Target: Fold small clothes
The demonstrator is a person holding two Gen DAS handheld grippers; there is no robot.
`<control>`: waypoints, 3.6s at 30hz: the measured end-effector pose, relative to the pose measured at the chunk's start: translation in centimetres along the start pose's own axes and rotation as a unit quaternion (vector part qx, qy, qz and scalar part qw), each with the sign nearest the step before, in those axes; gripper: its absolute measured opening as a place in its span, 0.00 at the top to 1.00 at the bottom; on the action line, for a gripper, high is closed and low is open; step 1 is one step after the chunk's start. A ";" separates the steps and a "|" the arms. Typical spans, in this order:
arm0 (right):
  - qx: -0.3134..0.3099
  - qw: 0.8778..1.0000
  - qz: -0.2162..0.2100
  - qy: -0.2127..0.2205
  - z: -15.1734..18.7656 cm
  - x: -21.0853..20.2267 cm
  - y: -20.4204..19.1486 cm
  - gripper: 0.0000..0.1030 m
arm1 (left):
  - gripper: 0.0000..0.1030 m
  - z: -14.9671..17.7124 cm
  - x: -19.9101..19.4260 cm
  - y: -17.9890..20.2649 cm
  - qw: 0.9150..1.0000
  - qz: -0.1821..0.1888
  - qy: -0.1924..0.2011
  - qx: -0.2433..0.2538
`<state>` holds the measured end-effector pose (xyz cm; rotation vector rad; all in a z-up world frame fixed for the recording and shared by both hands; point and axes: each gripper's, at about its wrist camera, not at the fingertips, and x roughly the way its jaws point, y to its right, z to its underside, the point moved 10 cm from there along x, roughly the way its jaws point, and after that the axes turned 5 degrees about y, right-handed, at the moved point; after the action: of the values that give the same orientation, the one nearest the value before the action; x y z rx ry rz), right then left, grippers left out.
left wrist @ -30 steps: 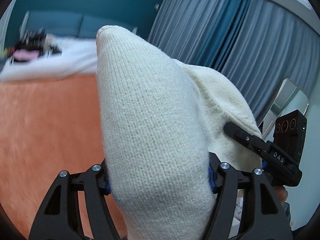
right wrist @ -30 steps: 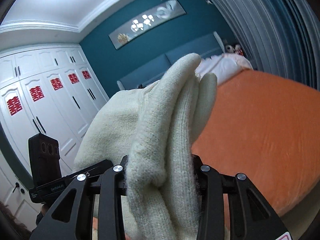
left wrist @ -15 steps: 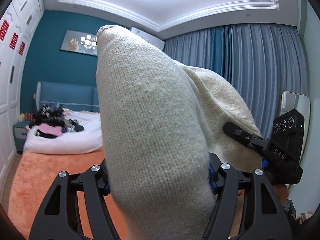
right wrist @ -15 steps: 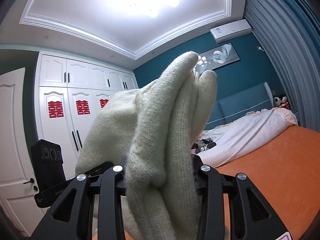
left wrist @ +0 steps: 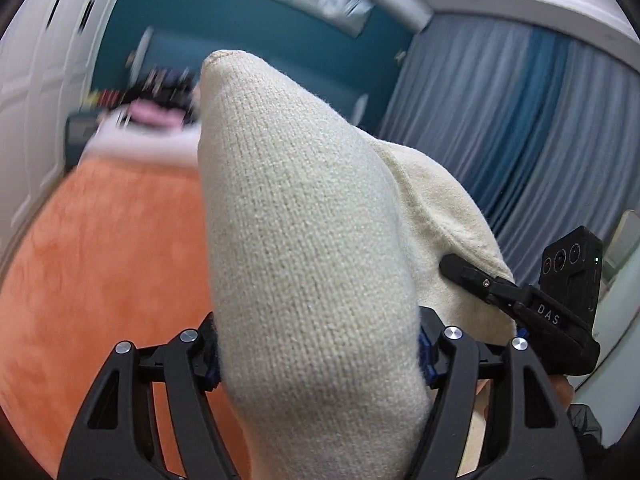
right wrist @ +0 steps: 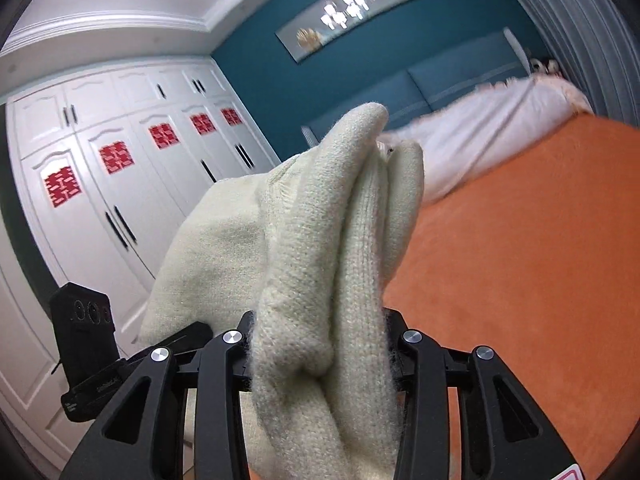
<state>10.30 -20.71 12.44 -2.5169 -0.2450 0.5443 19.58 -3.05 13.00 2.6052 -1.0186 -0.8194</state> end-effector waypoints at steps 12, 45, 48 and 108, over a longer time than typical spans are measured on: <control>0.078 0.981 0.113 -0.134 16.7 -0.9 13.1 0.48 | 0.29 19.0 -0.6 -8.1 0.986 -0.102 -0.096 -0.091; -0.079 0.954 0.202 -0.209 20.0 -1.2 11.3 0.89 | 0.31 23.0 1.3 -7.2 0.955 -0.227 -0.189 -0.027; -0.074 0.964 0.182 -0.181 17.5 -2.2 9.5 0.89 | 0.30 23.0 0.8 -7.2 0.954 -0.232 -0.186 -0.025; -0.090 0.945 0.266 -0.166 24.4 -10.6 9.0 0.43 | 0.11 27.7 -3.0 -3.2 0.940 -0.312 -0.140 0.021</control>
<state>-9.22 -19.56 -7.78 -2.6520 0.2931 1.2125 3.59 1.17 -9.71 2.9373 -0.2302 -1.3435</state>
